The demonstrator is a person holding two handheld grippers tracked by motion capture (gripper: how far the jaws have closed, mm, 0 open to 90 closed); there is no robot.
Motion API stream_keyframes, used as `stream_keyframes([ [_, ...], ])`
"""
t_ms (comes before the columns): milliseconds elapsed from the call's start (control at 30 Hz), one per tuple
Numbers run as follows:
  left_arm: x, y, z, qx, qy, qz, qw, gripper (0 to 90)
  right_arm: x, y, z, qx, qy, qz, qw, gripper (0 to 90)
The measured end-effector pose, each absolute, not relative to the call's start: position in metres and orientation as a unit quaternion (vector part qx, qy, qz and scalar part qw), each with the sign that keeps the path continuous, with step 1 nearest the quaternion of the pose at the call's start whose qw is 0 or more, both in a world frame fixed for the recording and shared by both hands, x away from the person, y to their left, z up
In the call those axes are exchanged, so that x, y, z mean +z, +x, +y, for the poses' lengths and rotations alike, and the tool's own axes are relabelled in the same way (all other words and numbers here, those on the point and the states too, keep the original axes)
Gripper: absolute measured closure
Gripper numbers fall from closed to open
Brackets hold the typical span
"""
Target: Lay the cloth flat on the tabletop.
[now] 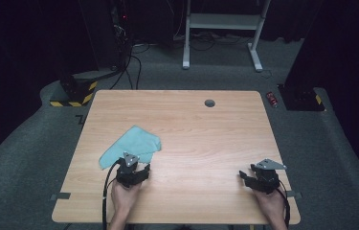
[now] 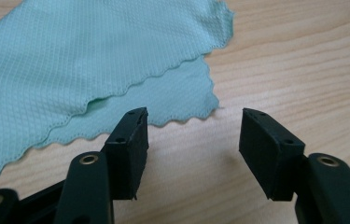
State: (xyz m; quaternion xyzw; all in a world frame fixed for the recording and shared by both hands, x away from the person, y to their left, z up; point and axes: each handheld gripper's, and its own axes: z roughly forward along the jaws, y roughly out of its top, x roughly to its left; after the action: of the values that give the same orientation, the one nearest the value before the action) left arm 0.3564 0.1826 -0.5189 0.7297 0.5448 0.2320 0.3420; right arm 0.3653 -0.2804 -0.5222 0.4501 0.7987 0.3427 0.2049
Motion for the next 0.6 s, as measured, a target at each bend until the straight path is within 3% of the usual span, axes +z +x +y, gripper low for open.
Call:
stream_keyframes([
  [600,-0.51,0.402,0.197,0.237,0.732,0.558,0.312,41.0,-0.522,0.365,-0.281,0.343,0.448,0.799,0.206,41.4],
])
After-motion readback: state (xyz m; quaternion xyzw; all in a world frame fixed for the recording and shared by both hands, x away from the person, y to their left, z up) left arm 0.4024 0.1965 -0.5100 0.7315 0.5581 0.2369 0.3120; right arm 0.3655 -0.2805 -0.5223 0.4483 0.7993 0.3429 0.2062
